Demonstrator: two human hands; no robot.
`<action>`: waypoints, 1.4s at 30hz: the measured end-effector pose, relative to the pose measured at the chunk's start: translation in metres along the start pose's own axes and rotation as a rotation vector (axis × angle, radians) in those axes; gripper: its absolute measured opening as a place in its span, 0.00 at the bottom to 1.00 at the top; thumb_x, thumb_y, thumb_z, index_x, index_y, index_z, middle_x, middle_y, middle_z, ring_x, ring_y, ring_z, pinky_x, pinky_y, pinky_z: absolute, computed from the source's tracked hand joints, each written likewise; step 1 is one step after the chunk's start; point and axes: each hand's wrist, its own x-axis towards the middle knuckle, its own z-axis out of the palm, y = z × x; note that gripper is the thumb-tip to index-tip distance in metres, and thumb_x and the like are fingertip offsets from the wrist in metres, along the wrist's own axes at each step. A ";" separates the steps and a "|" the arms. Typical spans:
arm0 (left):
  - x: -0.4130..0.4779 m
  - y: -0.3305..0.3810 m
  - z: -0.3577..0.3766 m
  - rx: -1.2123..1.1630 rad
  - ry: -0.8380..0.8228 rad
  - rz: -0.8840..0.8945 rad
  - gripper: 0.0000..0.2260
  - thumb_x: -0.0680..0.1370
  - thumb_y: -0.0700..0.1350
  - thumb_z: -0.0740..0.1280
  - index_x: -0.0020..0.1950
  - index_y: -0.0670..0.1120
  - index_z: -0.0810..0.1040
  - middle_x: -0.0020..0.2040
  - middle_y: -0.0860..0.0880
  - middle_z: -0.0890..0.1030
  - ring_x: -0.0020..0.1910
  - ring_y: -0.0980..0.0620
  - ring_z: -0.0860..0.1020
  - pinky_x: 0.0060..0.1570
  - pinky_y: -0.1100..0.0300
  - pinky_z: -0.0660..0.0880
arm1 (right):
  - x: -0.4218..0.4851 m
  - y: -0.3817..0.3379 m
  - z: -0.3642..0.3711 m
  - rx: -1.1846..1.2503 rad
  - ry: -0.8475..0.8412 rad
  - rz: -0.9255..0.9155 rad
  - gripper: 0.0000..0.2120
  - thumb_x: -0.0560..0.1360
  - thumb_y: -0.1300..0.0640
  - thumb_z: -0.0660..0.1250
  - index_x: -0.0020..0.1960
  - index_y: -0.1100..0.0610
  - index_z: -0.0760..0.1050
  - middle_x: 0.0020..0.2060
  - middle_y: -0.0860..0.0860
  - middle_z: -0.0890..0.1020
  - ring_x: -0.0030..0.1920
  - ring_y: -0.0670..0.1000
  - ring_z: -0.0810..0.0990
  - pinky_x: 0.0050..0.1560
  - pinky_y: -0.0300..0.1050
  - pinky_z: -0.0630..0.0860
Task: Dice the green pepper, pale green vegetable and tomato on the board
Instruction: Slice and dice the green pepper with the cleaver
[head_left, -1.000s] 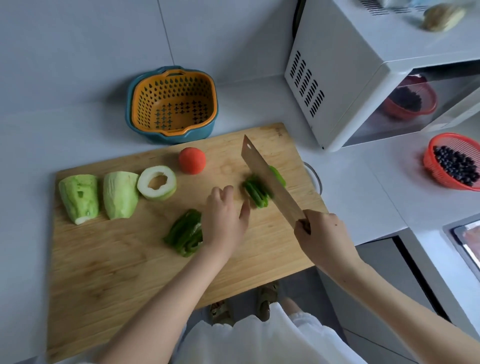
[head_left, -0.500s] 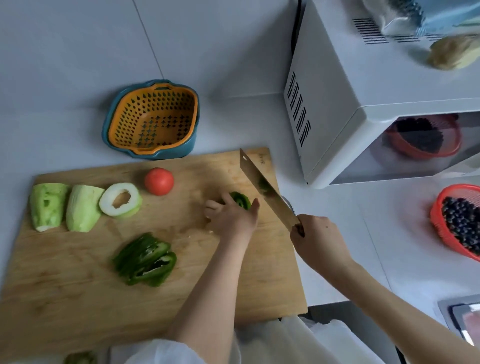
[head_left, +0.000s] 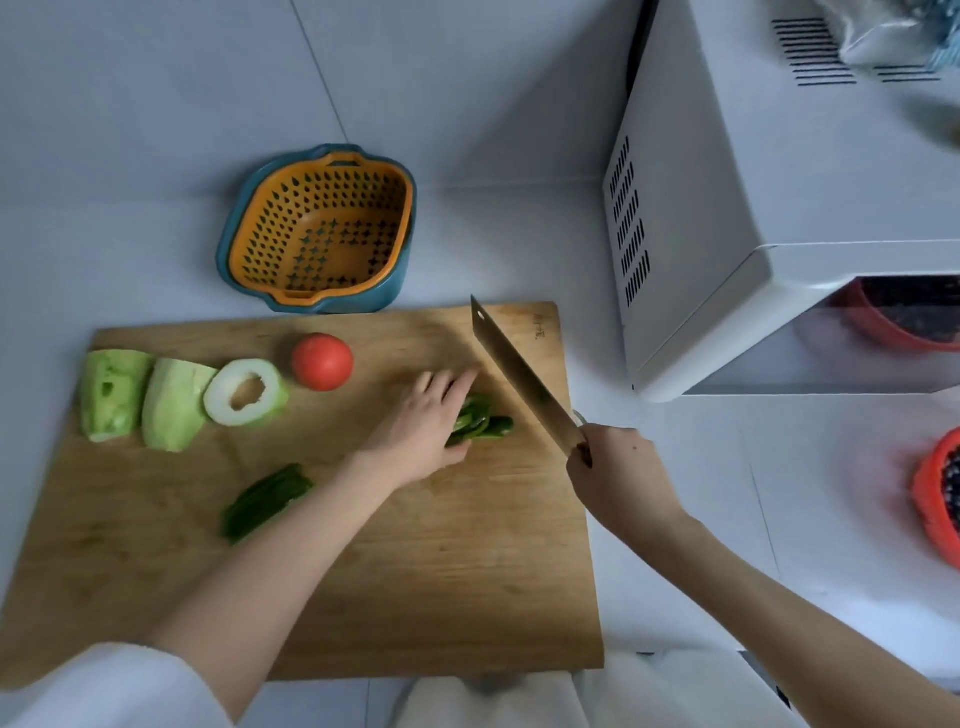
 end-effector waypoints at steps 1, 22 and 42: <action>-0.002 0.001 0.000 -0.089 0.001 -0.022 0.40 0.75 0.55 0.67 0.77 0.46 0.45 0.72 0.44 0.60 0.70 0.46 0.59 0.70 0.55 0.57 | 0.001 -0.003 0.003 0.002 0.001 -0.002 0.15 0.74 0.63 0.56 0.30 0.57 0.57 0.26 0.51 0.65 0.27 0.50 0.61 0.27 0.43 0.58; -0.011 0.013 0.048 -0.382 0.496 -0.327 0.25 0.82 0.52 0.46 0.62 0.39 0.76 0.57 0.42 0.79 0.57 0.42 0.75 0.59 0.50 0.68 | -0.015 -0.050 0.035 0.079 0.026 0.094 0.14 0.77 0.61 0.55 0.32 0.55 0.63 0.27 0.49 0.68 0.27 0.48 0.65 0.26 0.38 0.60; 0.000 0.005 0.048 -0.374 0.622 -0.372 0.10 0.75 0.43 0.53 0.38 0.44 0.71 0.41 0.45 0.77 0.41 0.42 0.73 0.43 0.48 0.70 | -0.002 -0.076 0.046 -0.034 -0.042 0.112 0.13 0.77 0.64 0.55 0.34 0.57 0.62 0.29 0.50 0.68 0.31 0.51 0.68 0.26 0.40 0.61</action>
